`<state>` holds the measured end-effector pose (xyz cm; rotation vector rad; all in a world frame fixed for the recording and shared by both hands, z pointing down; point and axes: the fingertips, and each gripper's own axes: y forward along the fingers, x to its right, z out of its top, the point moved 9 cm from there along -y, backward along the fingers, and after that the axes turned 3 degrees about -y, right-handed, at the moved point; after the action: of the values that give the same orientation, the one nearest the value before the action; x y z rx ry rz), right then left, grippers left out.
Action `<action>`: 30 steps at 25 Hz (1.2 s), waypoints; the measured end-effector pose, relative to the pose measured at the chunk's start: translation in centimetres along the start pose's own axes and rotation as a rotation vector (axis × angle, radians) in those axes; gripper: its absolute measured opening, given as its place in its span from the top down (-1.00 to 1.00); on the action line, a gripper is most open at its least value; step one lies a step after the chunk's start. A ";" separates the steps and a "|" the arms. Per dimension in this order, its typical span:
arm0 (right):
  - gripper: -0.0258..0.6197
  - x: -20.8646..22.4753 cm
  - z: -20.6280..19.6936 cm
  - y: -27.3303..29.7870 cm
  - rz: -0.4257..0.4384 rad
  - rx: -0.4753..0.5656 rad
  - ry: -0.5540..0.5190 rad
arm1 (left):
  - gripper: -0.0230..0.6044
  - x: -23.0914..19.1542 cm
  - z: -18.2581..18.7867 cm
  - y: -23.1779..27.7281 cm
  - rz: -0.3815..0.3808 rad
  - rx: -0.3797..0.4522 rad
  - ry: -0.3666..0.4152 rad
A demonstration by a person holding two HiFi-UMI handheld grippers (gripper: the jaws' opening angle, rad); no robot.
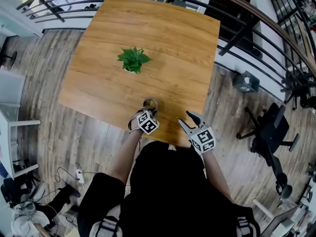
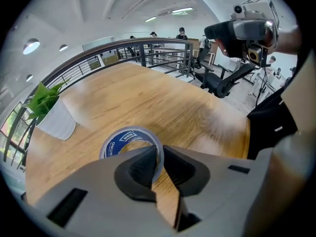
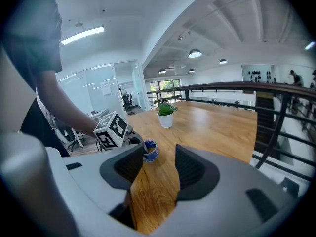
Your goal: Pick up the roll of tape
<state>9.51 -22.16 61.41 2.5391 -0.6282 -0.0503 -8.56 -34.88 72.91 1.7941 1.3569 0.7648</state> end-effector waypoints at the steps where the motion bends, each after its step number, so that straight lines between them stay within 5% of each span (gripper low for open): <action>1: 0.26 0.0 0.0 0.0 0.000 0.002 -0.001 | 0.74 0.0 -0.1 -0.1 0.001 -0.001 0.001; 12: 0.26 0.1 0.9 -0.2 0.032 0.013 -0.018 | 0.74 0.1 -0.1 -2.6 0.042 0.027 -0.057; 30: 0.26 1.1 2.0 -1.8 0.154 0.053 -0.111 | 0.74 4.2 2.1 -9.9 0.219 0.177 -0.198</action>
<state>10.99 -22.24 58.86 2.5430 -0.8780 -0.1229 -10.92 -29.69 63.59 2.1233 1.1403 0.5743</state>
